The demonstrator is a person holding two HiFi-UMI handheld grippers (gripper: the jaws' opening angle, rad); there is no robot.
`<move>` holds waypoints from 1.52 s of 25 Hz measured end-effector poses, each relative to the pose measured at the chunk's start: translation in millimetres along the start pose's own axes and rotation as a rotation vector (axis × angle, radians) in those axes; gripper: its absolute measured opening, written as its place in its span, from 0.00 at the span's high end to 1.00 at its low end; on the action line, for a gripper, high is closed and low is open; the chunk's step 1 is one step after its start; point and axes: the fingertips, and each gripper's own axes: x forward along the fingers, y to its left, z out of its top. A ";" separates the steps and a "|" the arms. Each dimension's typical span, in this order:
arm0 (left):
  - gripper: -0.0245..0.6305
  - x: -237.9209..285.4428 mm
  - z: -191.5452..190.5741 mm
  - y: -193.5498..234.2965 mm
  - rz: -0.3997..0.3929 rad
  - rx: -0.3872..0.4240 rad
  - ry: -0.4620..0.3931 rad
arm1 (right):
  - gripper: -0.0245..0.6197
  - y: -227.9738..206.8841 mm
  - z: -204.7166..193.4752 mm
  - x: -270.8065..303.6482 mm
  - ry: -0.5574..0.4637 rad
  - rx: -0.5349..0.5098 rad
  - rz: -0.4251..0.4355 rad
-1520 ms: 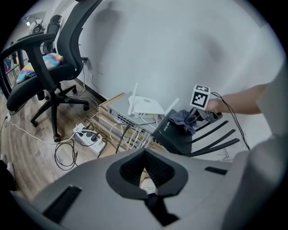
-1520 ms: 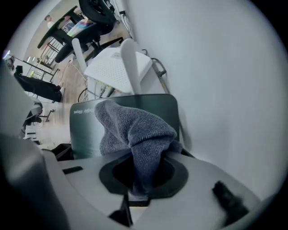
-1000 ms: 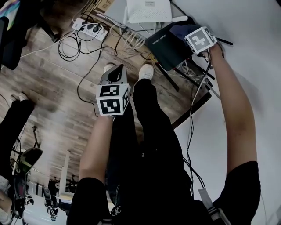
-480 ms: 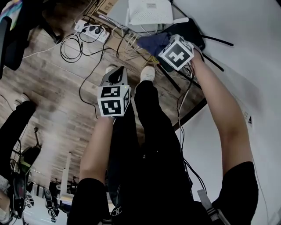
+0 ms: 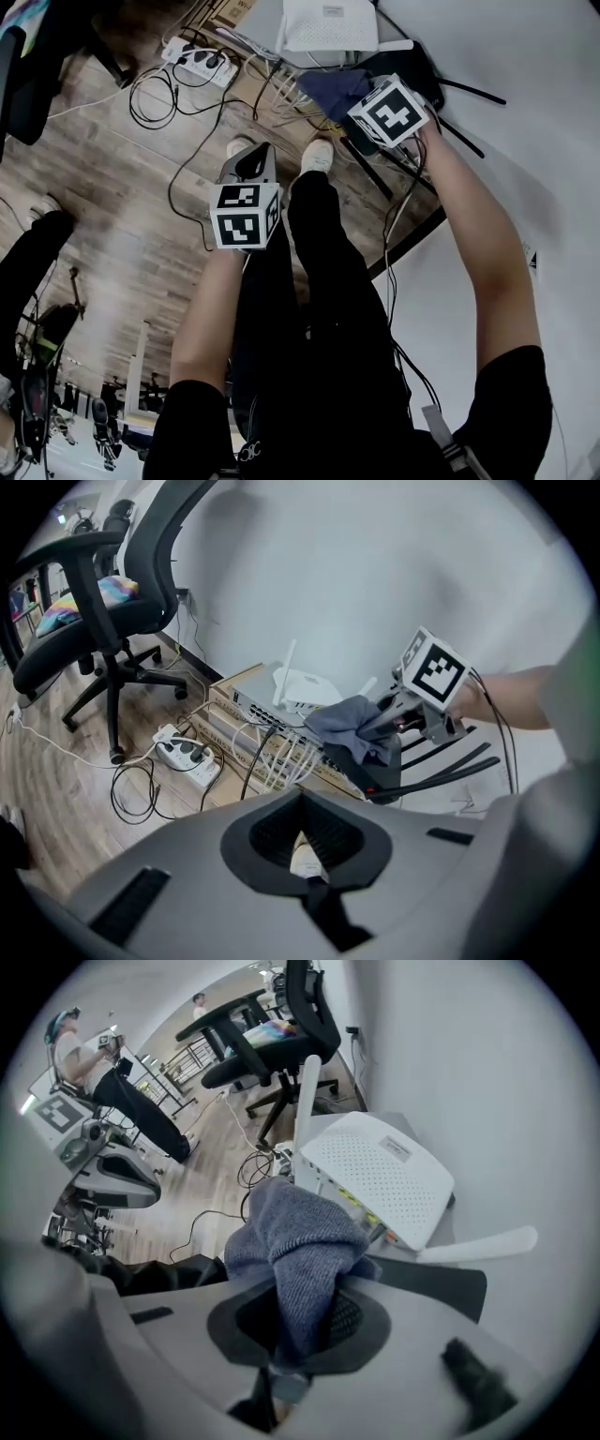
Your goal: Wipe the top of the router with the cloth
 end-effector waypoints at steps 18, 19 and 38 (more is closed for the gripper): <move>0.96 11.0 -0.5 13.3 -0.004 -0.011 0.010 | 0.87 -113.2 -34.5 -20.3 -0.033 0.149 -0.343; 0.96 9.3 2.8 10.8 -0.005 -0.007 0.002 | 0.87 -112.5 -35.3 -22.5 -0.047 0.169 -0.333; 0.96 -177.9 146.7 -86.2 0.003 0.012 -0.283 | 0.88 39.8 42.1 -304.5 -0.795 0.475 -0.364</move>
